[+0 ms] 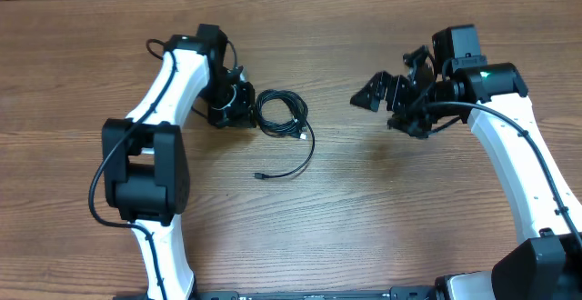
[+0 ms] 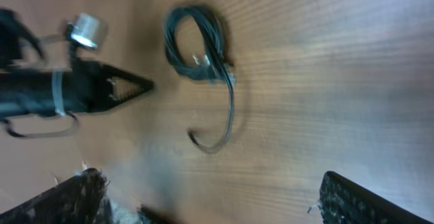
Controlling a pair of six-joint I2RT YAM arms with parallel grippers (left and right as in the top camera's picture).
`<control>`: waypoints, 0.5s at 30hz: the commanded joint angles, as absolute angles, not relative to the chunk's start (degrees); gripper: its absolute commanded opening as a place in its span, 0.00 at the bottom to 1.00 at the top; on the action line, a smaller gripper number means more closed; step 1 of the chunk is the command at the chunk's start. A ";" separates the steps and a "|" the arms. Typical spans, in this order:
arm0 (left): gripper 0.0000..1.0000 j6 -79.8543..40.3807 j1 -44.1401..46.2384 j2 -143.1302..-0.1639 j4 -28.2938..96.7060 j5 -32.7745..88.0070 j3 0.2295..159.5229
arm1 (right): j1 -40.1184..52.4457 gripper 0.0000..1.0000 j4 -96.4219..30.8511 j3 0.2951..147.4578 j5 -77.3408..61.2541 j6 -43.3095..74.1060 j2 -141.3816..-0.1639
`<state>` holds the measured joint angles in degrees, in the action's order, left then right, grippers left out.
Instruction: Untangle cables
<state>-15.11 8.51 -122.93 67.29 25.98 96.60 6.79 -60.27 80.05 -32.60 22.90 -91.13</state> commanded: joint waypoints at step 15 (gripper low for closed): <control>0.15 -31.40 12.25 -125.36 60.66 15.64 96.55 | 6.79 1.00 -48.36 76.44 -19.11 25.30 -92.03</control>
<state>-29.41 10.46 -124.33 61.58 18.06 96.60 6.79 -51.35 79.20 -21.63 25.08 -91.18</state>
